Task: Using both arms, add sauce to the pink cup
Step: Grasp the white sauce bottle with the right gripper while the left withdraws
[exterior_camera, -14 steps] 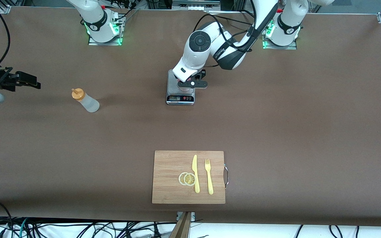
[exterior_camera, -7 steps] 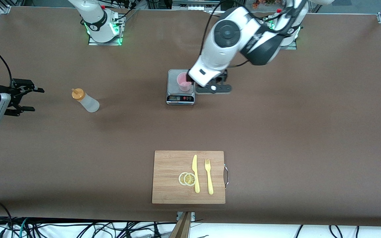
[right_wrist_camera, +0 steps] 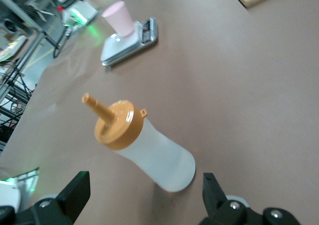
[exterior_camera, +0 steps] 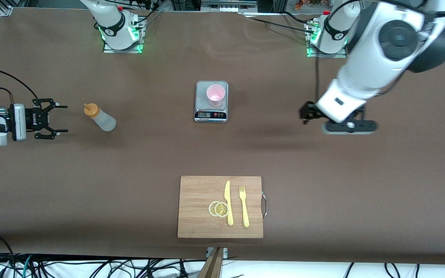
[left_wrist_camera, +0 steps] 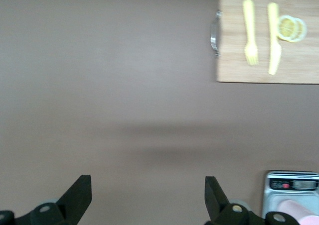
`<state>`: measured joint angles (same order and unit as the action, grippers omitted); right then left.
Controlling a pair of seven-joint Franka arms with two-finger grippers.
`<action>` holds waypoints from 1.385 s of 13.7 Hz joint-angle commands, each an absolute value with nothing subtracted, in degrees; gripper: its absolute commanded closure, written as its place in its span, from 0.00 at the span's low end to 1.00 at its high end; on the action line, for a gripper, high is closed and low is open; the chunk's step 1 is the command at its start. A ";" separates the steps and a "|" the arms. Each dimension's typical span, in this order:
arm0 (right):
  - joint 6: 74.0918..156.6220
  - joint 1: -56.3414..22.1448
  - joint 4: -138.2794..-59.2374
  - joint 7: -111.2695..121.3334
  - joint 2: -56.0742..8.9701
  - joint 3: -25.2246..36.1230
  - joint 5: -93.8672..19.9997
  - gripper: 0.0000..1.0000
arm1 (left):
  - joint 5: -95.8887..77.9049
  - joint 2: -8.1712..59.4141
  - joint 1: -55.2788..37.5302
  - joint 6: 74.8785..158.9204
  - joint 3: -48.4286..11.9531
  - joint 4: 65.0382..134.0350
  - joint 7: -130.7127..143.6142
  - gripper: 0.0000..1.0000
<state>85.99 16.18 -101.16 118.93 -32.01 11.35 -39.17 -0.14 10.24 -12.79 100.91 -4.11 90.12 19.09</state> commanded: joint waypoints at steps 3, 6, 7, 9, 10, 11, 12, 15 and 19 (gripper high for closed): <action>85.25 18.54 -106.43 139.88 -37.25 11.16 -47.79 0.00 | 0.53 7.30 -2.74 93.01 -4.83 85.97 6.08 0.00; 83.42 18.54 -107.22 147.90 -40.33 11.16 -51.49 0.00 | 0.62 6.42 -0.44 88.34 -2.74 83.94 0.90 0.00; 83.06 18.54 -107.57 149.22 -41.12 11.08 -52.29 0.00 | 0.44 6.24 -1.05 87.90 -0.46 83.85 -1.21 0.00; 82.88 17.85 -107.58 150.64 -42.36 10.90 -53.69 0.00 | 0.44 5.72 -1.23 85.70 0.79 83.76 -2.37 0.00; 82.71 17.58 -107.58 150.91 -42.71 10.64 -54.05 0.00 | 0.44 5.36 -1.23 85.35 0.79 83.76 -2.37 0.00; 82.71 17.14 -107.58 151.17 -43.24 10.11 -54.84 0.00 | 0.44 5.45 -1.23 85.34 0.79 83.76 -2.37 0.00; 82.71 17.05 -107.58 151.17 -43.68 9.24 -55.02 0.00 | 0.35 5.71 -1.14 85.34 0.70 83.76 -2.37 0.00; 82.88 15.91 -107.49 150.65 -44.12 8.88 -55.90 0.00 | 0.44 5.98 -1.14 85.34 0.26 83.76 -2.37 0.00; 82.88 15.29 -107.05 145.48 -44.12 8.00 -55.72 0.11 | 0.44 5.98 -1.14 85.34 0.26 83.76 -2.37 0.00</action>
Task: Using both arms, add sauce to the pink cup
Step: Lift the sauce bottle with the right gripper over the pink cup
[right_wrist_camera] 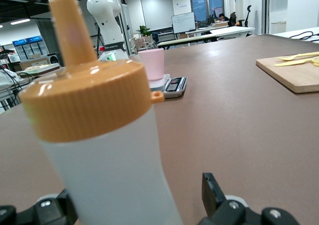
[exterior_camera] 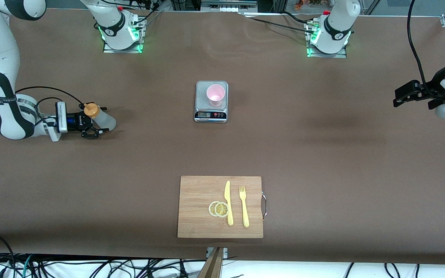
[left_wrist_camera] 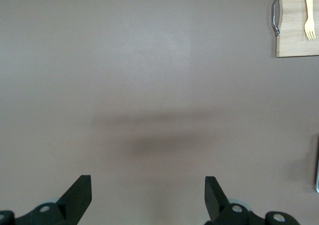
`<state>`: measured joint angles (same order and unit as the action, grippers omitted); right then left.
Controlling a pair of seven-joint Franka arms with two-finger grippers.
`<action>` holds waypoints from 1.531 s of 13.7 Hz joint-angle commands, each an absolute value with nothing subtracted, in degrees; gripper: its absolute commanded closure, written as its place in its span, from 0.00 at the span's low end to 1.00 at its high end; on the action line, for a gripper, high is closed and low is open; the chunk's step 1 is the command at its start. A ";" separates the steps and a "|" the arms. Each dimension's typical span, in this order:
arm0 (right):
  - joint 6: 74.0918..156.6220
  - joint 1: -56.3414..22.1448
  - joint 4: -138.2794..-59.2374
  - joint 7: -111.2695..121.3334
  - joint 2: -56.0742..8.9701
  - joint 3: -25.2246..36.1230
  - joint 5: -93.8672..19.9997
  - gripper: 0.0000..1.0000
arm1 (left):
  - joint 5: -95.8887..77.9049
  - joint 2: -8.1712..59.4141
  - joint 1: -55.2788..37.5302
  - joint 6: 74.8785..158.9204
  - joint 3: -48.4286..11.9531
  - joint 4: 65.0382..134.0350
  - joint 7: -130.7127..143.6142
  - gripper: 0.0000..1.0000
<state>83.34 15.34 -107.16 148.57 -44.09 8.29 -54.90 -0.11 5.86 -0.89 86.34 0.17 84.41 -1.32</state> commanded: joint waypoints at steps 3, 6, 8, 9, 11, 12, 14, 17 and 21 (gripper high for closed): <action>82.79 14.42 -105.82 140.12 -43.86 7.82 -53.45 0.54 | 0.44 6.33 -1.23 85.34 0.26 83.76 -2.37 0.00; 82.71 13.54 -103.98 134.05 -43.33 7.65 -50.10 0.73 | 0.35 6.42 -1.32 85.34 0.18 83.67 -2.37 0.00; 82.62 13.01 -103.89 130.80 -42.72 6.95 -49.83 0.77 | -0.17 6.42 -1.32 85.43 0.18 83.67 -2.46 0.00; 82.70 12.31 -103.80 128.43 -42.11 6.86 -49.05 0.77 | -0.44 6.42 -1.32 85.34 0.26 83.67 -2.46 0.00; 82.79 9.86 -103.36 122.64 -39.04 6.86 -47.47 0.77 | -0.44 6.42 -1.23 85.43 0.26 83.67 -2.46 0.00; 83.05 8.02 -103.36 119.13 -36.94 6.86 -46.59 0.77 | -0.44 6.42 -1.14 85.34 0.26 83.67 -2.46 0.00; 84.54 4.59 -102.31 112.01 -32.98 6.77 -43.00 0.77 | -0.44 6.42 -1.14 85.34 0.26 83.67 -2.46 0.00; 87.44 -1.47 -102.13 104.78 -28.66 6.77 -39.04 0.76 | -0.44 6.42 -1.14 85.43 0.26 83.67 -2.46 0.00; 92.18 -9.03 -102.13 101.96 -28.04 5.98 -35.70 0.76 | -0.44 6.42 -1.14 85.34 0.26 83.67 -2.46 0.00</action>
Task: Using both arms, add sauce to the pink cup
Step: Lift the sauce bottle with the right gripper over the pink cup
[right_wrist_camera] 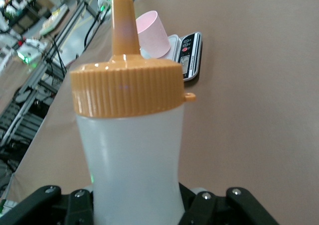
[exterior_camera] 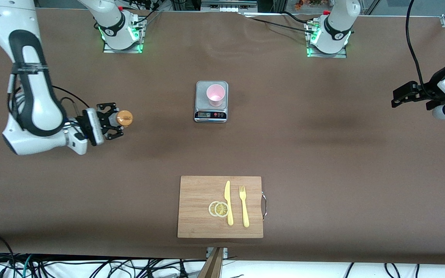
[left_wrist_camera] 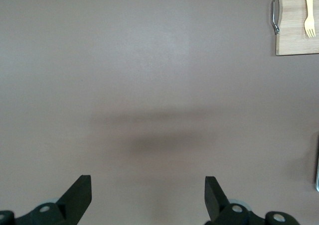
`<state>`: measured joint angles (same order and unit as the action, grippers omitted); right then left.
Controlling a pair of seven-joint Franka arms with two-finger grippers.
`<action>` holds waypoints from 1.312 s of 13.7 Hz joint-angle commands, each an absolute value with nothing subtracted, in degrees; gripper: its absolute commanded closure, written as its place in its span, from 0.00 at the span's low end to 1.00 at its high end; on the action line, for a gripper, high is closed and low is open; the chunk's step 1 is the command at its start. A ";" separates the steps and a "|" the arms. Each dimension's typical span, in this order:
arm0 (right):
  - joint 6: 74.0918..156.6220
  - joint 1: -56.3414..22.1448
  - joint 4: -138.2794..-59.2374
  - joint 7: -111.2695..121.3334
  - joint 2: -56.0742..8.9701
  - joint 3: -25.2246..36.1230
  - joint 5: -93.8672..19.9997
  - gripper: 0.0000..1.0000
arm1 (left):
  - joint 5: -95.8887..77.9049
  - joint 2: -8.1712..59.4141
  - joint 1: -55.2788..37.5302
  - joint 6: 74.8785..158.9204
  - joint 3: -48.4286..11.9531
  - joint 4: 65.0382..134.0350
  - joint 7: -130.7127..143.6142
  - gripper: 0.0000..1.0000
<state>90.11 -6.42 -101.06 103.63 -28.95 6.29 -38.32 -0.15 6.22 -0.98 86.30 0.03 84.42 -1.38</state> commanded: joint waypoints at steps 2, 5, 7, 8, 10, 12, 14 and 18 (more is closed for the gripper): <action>95.08 -11.76 -101.95 98.20 -26.47 2.92 -30.26 0.76 | -0.44 6.42 -1.14 85.43 0.26 83.67 -2.46 0.00; 95.10 -13.45 -100.47 85.82 -24.00 -3.22 -18.58 0.75 | -0.44 6.42 -1.05 85.43 0.35 83.67 -2.46 0.00; 94.92 -13.54 -100.20 78.26 -23.38 -8.15 -12.51 0.75 | -0.44 6.42 -0.97 85.43 0.35 83.67 -2.46 0.00; 94.92 -13.62 -100.20 75.53 -23.38 -9.91 -10.91 0.75 | -0.44 6.42 -0.97 85.43 0.26 83.67 -2.46 0.00; 95.01 -15.89 -100.20 70.25 -23.47 -11.42 -8.36 0.75 | -0.44 6.42 -0.88 85.43 0.26 83.67 -2.46 0.00; 95.62 -17.83 -100.20 64.89 -23.82 -13.00 -6.87 0.75 | -0.44 6.42 -0.97 85.43 0.35 83.67 -2.46 0.00; 95.71 -19.94 -100.20 60.92 -24.43 -13.09 -5.02 0.74 | -0.44 6.42 -1.05 85.43 0.35 83.67 -2.46 0.00; 95.89 -23.20 -100.11 54.42 -26.01 -14.40 -1.85 0.74 | -0.53 6.42 -1.05 85.43 0.26 83.67 -2.46 0.00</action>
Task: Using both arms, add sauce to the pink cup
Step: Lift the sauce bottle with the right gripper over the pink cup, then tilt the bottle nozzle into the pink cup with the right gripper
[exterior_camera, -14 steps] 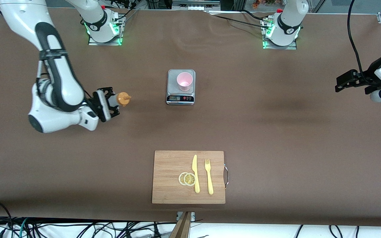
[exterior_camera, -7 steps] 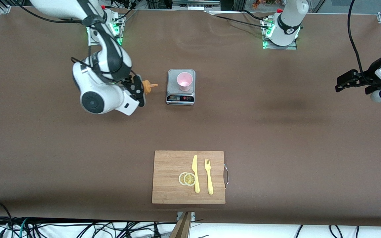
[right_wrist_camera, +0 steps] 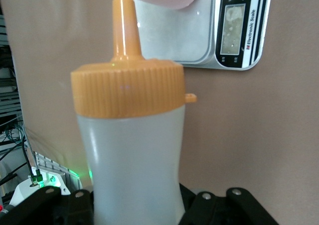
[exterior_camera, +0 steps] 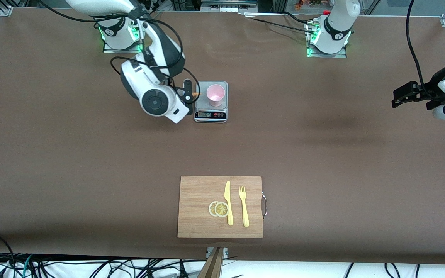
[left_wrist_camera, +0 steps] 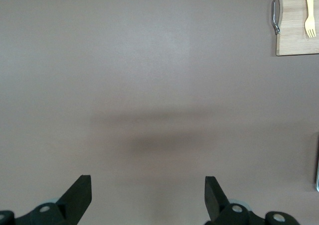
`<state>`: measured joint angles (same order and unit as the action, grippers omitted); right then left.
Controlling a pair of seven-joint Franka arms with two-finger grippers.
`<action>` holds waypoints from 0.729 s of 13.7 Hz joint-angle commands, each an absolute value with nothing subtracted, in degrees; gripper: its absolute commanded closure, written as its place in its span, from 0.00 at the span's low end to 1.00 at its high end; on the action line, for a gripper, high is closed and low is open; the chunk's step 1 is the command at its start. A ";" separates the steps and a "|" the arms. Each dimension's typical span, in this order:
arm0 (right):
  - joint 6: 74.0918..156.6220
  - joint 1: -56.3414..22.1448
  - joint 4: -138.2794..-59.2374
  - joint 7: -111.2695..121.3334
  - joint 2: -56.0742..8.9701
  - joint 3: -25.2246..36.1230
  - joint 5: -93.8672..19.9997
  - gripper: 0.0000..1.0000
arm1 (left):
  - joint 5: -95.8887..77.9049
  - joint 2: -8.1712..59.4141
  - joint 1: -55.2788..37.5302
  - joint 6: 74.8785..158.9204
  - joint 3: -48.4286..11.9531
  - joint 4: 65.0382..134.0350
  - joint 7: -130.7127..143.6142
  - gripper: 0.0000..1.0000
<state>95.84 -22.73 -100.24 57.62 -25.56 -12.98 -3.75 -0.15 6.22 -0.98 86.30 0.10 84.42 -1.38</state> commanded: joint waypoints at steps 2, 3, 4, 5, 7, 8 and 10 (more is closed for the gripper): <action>96.68 -24.43 -100.11 50.73 -26.72 -15.38 0.52 0.74 | -0.53 6.42 -1.05 85.43 0.26 83.67 -2.46 0.00; 96.85 -24.96 -100.11 49.76 -27.15 -15.47 0.88 0.75 | -0.53 6.42 -1.05 85.34 0.26 83.67 -2.46 0.00; 96.77 -26.09 -99.67 48.88 -27.51 -15.47 1.31 0.75 | -0.53 6.42 -1.05 85.43 0.35 83.67 -2.46 0.00; 96.77 -26.71 -99.49 48.00 -27.60 -15.47 1.41 0.75 | -0.53 6.42 -1.05 85.43 0.26 83.67 -2.46 0.00; 96.42 -27.68 -99.32 46.50 -27.60 -15.47 2.98 0.75 | -0.53 6.42 -1.05 85.43 0.35 83.67 -2.46 0.00; 96.24 -27.77 -99.32 46.49 -27.68 -15.47 3.16 0.75 | -0.53 6.42 -1.05 85.43 0.26 83.67 -2.46 0.00; 95.54 -28.56 -99.23 46.41 -27.69 -15.56 4.21 0.75 | -0.53 6.42 -1.05 85.34 0.26 83.67 -2.46 0.00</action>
